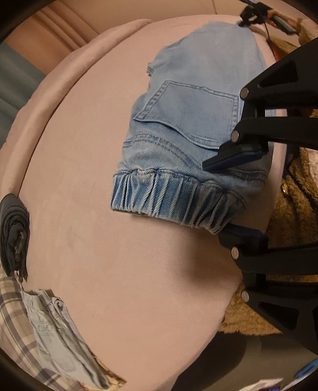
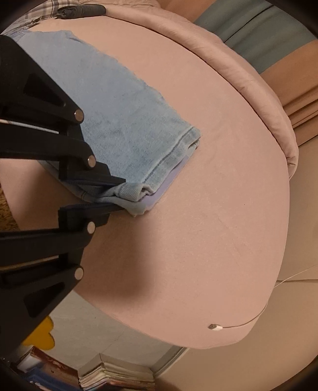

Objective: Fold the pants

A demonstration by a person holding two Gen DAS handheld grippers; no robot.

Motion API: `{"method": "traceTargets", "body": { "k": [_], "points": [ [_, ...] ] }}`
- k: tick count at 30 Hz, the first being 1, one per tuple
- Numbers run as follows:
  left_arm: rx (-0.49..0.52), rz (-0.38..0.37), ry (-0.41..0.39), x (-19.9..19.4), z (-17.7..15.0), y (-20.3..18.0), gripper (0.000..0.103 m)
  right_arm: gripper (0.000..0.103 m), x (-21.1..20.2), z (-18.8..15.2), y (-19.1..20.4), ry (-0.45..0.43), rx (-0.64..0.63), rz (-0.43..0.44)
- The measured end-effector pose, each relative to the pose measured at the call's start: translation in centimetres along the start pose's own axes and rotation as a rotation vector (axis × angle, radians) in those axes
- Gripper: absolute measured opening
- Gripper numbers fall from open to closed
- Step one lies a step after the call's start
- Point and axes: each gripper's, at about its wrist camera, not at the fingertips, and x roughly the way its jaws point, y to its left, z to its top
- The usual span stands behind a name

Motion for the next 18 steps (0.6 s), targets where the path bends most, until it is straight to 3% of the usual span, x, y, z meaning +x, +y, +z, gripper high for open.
{"method": "traceTargets", "body": {
  "k": [3, 5, 6, 7, 8, 10, 12, 14, 18],
  "points": [
    [0.036, 0.008, -0.018, -1.9, 0.2, -0.7, 0.052, 0.033, -1.1, 0.2, -0.8, -0.001, 0.041, -0.012],
    [0.037, 0.000, -0.055, -3.9, 0.4, -1.2, 0.060, 0.043, -2.1, 0.0, -1.6, -0.021, 0.062, -0.008],
    [0.035, 0.009, -0.081, -4.8, 0.6, -1.3, 0.069, 0.049, -2.6, -0.1, -2.0, -0.027, 0.074, 0.009],
    [0.037, 0.013, -0.104, -5.4, 0.8, -1.6, 0.077, 0.052, -2.9, -0.4, -2.5, -0.029, 0.084, 0.029],
    [0.045, 0.011, -0.143, -6.5, 1.0, -2.1, 0.079, 0.056, -3.2, -0.5, -2.8, -0.026, 0.091, 0.050],
    [0.064, -0.010, -0.181, -7.3, 1.4, -3.5, 0.080, 0.061, -3.4, -0.8, -3.0, -0.024, 0.093, 0.080],
    [0.096, -0.088, -0.206, -7.4, 1.6, -5.3, 0.080, 0.064, -3.2, -1.1, -3.3, -0.012, 0.100, 0.112],
    [0.133, -0.168, -0.180, -6.4, 1.3, -7.4, 0.080, 0.064, -2.2, -1.4, -3.0, 0.012, 0.108, 0.138],
    [0.236, -0.293, -0.016, -1.2, 0.1, -12.0, 0.080, 0.064, 0.1, -1.7, -1.2, 0.012, 0.015, 0.149]
  ]
}}
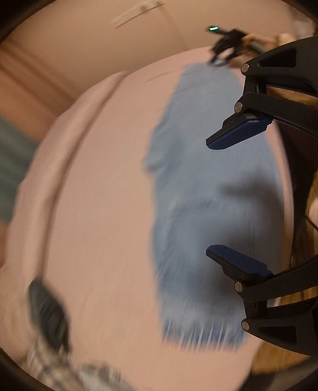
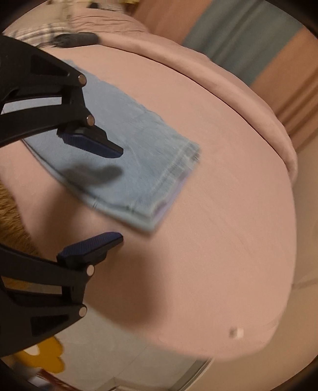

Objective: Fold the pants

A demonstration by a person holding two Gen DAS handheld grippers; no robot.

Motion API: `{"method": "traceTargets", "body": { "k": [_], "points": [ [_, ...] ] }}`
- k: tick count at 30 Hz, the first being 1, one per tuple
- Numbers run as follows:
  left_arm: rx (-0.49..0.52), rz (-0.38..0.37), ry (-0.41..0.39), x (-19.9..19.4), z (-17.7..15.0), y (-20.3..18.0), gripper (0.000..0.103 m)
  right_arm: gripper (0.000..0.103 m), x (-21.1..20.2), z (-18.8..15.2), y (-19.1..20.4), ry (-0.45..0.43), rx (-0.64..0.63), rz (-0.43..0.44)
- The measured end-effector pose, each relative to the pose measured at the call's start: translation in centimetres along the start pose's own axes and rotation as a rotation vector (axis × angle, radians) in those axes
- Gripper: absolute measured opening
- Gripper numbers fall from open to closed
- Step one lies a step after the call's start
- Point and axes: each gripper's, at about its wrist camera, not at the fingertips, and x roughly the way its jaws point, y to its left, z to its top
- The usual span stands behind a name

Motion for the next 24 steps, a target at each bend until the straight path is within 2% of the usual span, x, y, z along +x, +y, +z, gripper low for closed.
{"method": "traceTargets", "body": {
  "k": [1, 2, 3, 5, 6, 7, 9, 10, 12, 14, 16, 21, 24],
  "points": [
    [0.014, -0.027, 0.048, 1.8, -0.3, -0.7, 0.080, 0.064, 0.1, 0.0, 0.4, -0.013, -0.014, -0.011],
    [0.024, -0.044, 0.085, 3.1, -0.5, -1.1, 0.080, 0.059, 0.1, 0.1, 0.8, -0.027, -0.021, -0.028],
    [0.026, -0.053, 0.110, 4.1, -0.5, -1.3, 0.080, 0.041, 0.2, 0.3, 0.9, -0.034, -0.016, -0.040],
    [0.014, -0.052, 0.148, 5.8, -0.3, -1.6, 0.080, 0.016, 0.6, 0.9, 1.0, -0.039, 0.008, -0.027],
    [0.014, -0.059, 0.148, 5.9, 0.0, -1.8, 0.080, 0.012, 0.5, 1.2, 1.3, -0.039, 0.018, -0.013],
    [0.014, -0.069, 0.143, 5.8, 0.3, -2.0, 0.080, 0.012, 0.1, 1.5, 1.8, -0.050, 0.011, -0.012],
    [0.021, -0.122, 0.114, 5.2, 1.5, -3.1, 0.080, 0.011, -2.7, 1.5, 4.3, -0.128, -0.086, 0.028],
    [0.025, -0.152, 0.098, 5.0, 2.3, -3.7, 0.080, 0.011, -4.4, 1.3, 5.8, -0.171, -0.142, 0.065],
    [0.029, -0.196, 0.083, 5.1, 3.9, -5.4, 0.080, 0.011, -6.9, 0.5, 8.6, -0.201, -0.237, 0.154],
    [0.039, -0.230, 0.082, 5.8, 5.1, -7.0, 0.080, 0.011, -8.5, -1.2, 11.7, -0.165, -0.332, 0.268],
    [0.058, -0.274, 0.094, 7.2, 5.8, -9.1, 0.080, 0.011, -8.7, -3.5, 14.3, -0.103, -0.421, 0.332],
    [0.052, -0.407, 0.214, 11.9, 6.0, -13.1, 0.080, 0.012, -6.1, -9.5, 18.3, 0.044, -0.557, 0.383],
    [0.052, -0.419, 0.278, 14.4, 5.7, -14.1, 0.080, 0.012, -5.1, -11.7, 19.2, 0.104, -0.604, 0.370]
  ]
}}
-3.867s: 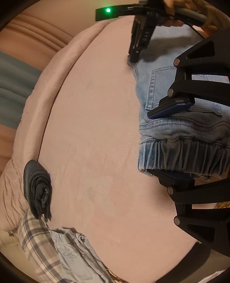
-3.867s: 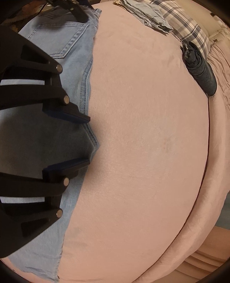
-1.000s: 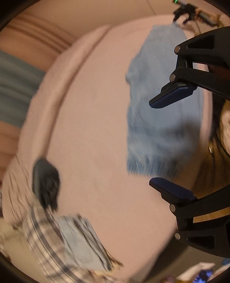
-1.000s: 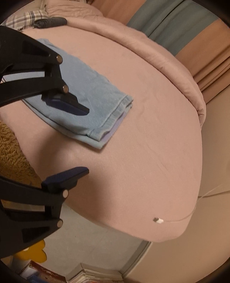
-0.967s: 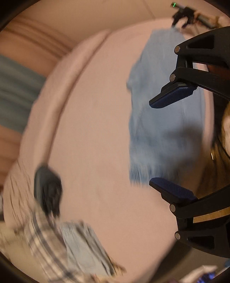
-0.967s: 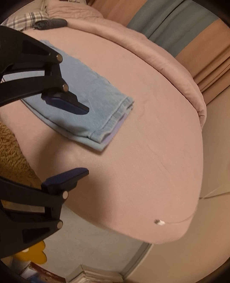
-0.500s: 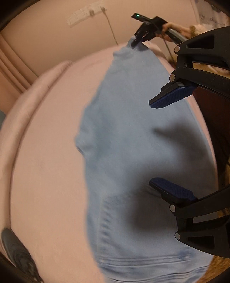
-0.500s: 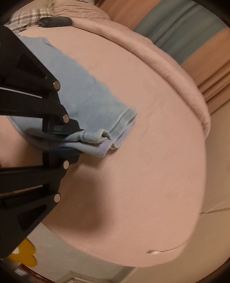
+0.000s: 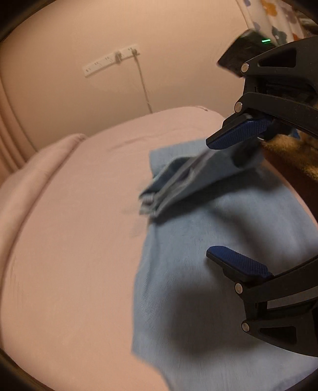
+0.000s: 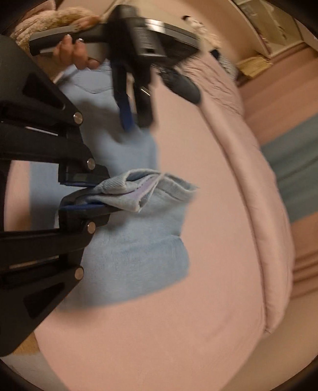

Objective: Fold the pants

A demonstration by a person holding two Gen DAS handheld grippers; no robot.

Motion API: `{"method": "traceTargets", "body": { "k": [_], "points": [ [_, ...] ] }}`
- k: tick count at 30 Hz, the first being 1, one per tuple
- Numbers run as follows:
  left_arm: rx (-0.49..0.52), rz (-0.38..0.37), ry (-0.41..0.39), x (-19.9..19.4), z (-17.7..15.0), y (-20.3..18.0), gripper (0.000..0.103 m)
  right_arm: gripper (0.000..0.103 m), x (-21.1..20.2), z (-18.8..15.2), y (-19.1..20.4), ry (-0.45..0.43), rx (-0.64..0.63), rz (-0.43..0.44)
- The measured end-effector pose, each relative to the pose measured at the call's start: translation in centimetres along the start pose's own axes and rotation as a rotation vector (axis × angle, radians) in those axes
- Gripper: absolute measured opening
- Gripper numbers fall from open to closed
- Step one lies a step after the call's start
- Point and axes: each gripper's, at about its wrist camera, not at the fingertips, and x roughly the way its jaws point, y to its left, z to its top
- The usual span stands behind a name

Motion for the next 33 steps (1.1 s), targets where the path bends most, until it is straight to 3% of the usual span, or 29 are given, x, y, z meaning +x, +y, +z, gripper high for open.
{"method": "traceTargets", "body": {
  "k": [3, 4, 5, 6, 9, 17, 22, 24, 30, 33],
  "points": [
    [-0.033, -0.029, 0.002, 1.0, 0.8, 0.1, 0.080, 0.012, 1.0, -0.2, 1.3, 0.024, -0.054, -0.017],
    [-0.036, -0.034, -0.004, 1.3, 1.3, -0.1, 0.074, 0.012, 1.0, -0.2, 1.7, 0.027, -0.054, -0.013],
    [-0.030, -0.033, -0.010, 1.4, 1.5, -0.3, 0.066, 0.012, 0.9, -0.1, 1.8, 0.024, -0.051, 0.000],
    [-0.018, -0.021, -0.013, 1.5, 1.9, -0.7, 0.040, 0.012, 0.8, -0.1, 1.8, 0.025, -0.049, 0.008],
    [0.025, 0.009, -0.027, 0.6, 2.0, -1.7, 0.013, 0.012, 0.3, -0.1, 2.0, 0.025, -0.080, 0.007],
    [0.086, 0.055, -0.083, -4.2, 0.9, -2.1, 0.012, 0.012, -0.9, -0.5, 4.5, 0.003, -0.124, 0.046],
    [0.131, 0.138, -0.104, -6.1, 0.1, -0.7, 0.012, 0.012, -0.9, -0.7, 6.6, 0.016, -0.165, 0.123],
    [0.130, 0.178, -0.095, -6.0, -0.4, 0.8, 0.012, 0.012, 0.3, -1.2, 7.5, 0.051, -0.179, 0.150],
    [0.060, 0.236, -0.036, -4.0, -1.2, 5.7, 0.012, 0.017, 5.1, -3.0, 8.5, 0.187, -0.209, 0.094],
    [-0.002, 0.218, -0.025, -3.6, -1.4, 6.7, 0.021, 0.026, 6.6, -3.4, 7.8, 0.239, -0.168, 0.085]
  ]
}}
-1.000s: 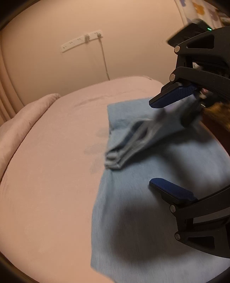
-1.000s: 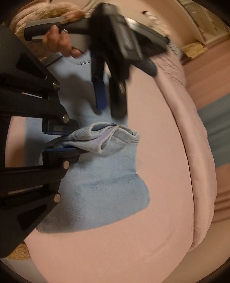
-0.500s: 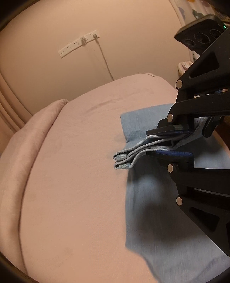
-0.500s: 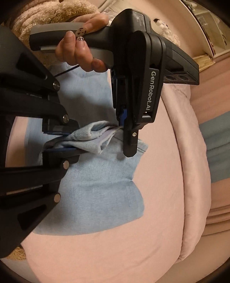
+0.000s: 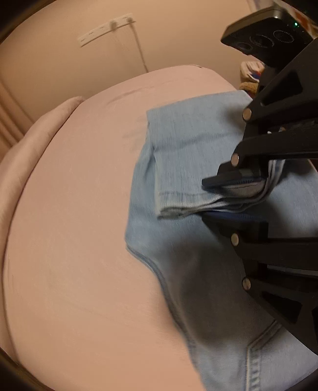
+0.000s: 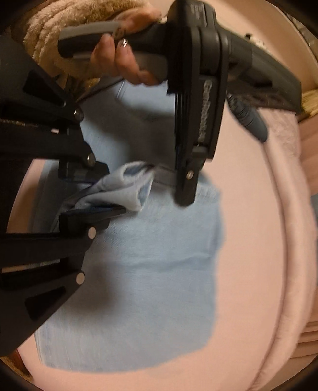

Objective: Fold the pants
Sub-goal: 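Fold the leg over toward the waistband with the left gripper, then release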

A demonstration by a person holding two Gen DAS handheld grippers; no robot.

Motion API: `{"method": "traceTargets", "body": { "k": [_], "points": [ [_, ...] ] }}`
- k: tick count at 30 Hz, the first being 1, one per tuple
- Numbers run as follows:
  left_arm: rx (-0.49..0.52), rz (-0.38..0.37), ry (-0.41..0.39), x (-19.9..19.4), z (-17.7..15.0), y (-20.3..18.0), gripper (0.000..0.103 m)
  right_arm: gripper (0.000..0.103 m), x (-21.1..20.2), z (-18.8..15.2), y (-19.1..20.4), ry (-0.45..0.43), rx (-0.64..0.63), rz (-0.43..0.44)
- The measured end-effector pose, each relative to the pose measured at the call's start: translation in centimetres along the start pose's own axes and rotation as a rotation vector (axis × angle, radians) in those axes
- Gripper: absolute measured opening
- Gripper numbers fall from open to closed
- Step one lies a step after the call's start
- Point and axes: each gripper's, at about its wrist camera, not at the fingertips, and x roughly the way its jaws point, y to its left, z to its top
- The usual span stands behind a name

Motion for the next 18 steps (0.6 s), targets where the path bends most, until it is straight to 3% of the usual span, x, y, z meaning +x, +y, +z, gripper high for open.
{"method": "traceTargets", "body": {
  "k": [1, 2, 3, 4, 6, 10, 14, 17, 18],
  "points": [
    [-0.010, -0.013, -0.007, -0.3, -0.1, 0.1, 0.025, 0.029, -0.2, -0.1, -0.2, 0.000, 0.018, 0.001],
    [-0.011, -0.018, -0.014, -0.8, -0.4, 0.4, 0.029, 0.040, -0.5, 0.0, -0.3, 0.004, 0.024, 0.021],
    [-0.009, -0.019, -0.031, -1.2, -0.5, 0.2, 0.045, 0.053, -1.1, -0.1, -0.4, 0.006, 0.029, 0.036],
    [-0.006, -0.021, -0.049, -1.7, -0.9, 0.1, 0.063, 0.059, -1.8, -0.4, -0.4, 0.001, 0.032, 0.041],
    [-0.003, -0.024, -0.076, -2.2, -1.4, -0.3, 0.070, 0.062, -3.4, -0.6, -0.8, -0.025, 0.038, 0.025],
    [-0.018, -0.054, -0.025, -1.3, -2.7, -1.0, 0.070, 0.062, -6.9, -1.7, -2.3, -0.069, 0.090, -0.026],
    [-0.008, -0.003, -0.006, -0.7, -4.3, -1.1, 0.070, 0.063, -9.6, -2.4, -5.8, -0.114, 0.222, -0.188],
    [0.023, 0.068, -0.023, -0.7, -5.0, -1.4, 0.056, 0.062, -10.3, -3.6, -9.3, -0.098, 0.341, -0.272],
    [0.037, 0.106, -0.023, -0.6, -5.3, -1.7, 0.046, 0.060, -10.4, -3.9, -9.9, -0.100, 0.361, -0.271]
  ]
}}
